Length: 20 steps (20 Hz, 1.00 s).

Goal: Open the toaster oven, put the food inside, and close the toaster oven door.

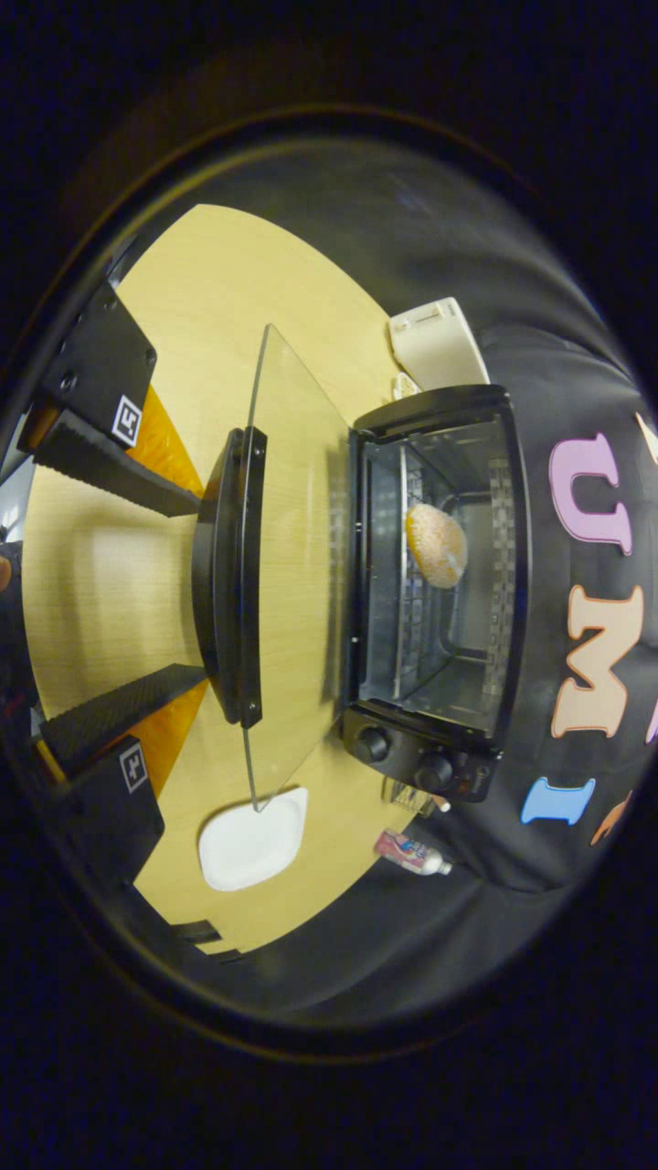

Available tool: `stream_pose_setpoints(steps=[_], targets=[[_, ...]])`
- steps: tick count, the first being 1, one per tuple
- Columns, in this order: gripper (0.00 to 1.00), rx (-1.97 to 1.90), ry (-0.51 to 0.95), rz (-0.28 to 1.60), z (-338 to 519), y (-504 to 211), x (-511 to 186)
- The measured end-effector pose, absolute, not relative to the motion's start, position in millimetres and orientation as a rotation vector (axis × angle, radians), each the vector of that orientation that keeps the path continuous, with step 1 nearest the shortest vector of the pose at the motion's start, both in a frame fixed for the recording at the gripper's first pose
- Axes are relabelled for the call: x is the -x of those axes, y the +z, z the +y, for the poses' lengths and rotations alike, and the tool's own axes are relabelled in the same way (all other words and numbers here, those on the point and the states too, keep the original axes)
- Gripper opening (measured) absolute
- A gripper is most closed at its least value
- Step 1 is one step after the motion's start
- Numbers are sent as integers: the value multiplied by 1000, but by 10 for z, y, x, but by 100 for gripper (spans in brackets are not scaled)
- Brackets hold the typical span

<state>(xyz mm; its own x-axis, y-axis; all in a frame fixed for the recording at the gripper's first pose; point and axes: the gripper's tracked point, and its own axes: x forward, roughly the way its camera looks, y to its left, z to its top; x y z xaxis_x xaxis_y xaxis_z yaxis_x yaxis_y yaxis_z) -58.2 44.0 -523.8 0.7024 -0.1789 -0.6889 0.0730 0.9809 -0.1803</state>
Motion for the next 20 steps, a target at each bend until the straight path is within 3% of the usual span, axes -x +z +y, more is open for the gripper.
stream_pose_setpoints(steps=[10, 20], targets=[[100, 103, -125, 583, 617, -4506, -481], [100, 78, -139, 539, 595, -4384, -715]])
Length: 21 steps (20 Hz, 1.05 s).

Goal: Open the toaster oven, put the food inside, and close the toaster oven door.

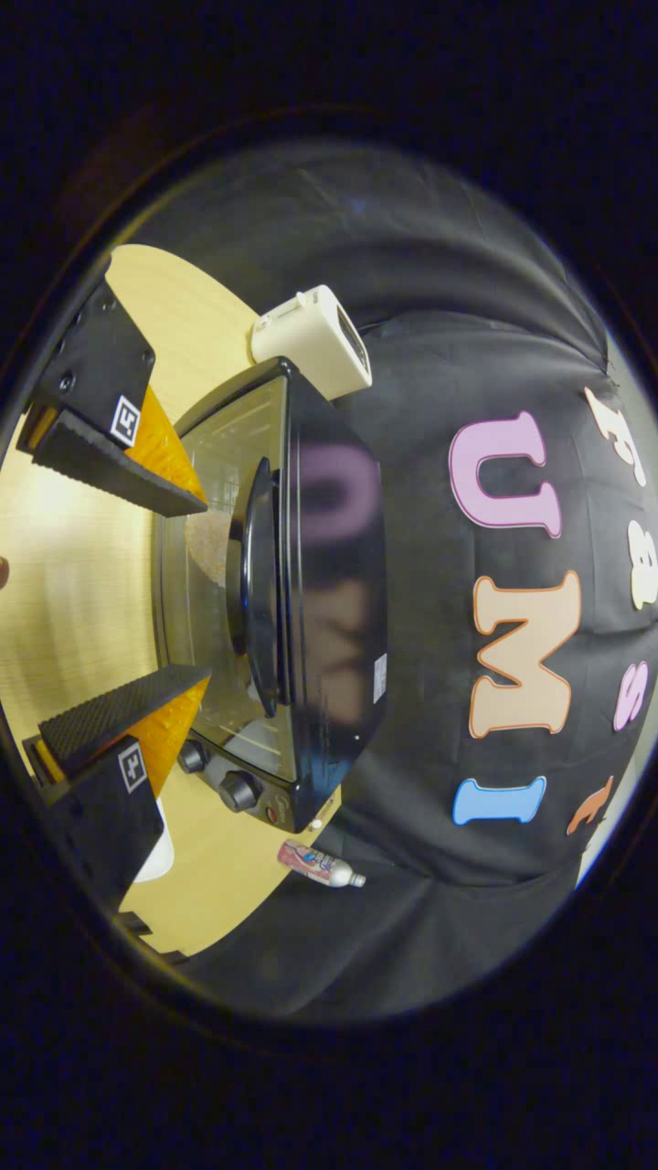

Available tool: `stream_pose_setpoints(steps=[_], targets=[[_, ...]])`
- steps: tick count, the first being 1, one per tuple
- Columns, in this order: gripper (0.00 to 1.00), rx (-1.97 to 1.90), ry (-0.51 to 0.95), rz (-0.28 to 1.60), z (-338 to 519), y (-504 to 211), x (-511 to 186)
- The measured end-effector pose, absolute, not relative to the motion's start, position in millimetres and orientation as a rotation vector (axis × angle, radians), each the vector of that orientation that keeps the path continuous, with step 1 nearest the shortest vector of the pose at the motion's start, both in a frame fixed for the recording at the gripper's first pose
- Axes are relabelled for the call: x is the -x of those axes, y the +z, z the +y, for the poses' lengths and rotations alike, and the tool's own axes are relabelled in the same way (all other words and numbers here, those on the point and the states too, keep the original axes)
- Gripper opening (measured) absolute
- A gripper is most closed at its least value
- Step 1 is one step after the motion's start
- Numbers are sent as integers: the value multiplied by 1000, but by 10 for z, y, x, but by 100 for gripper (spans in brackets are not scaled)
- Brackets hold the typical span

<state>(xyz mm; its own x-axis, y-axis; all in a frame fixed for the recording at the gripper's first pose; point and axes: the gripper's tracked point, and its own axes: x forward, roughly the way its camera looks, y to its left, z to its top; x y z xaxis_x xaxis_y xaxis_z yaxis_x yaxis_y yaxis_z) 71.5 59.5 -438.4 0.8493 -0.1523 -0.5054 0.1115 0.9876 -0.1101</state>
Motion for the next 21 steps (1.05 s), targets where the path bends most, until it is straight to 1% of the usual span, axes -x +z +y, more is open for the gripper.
stream_pose_setpoints(steps=[21], targets=[[100, 82, -126, 546, 630, -4448, -743]])
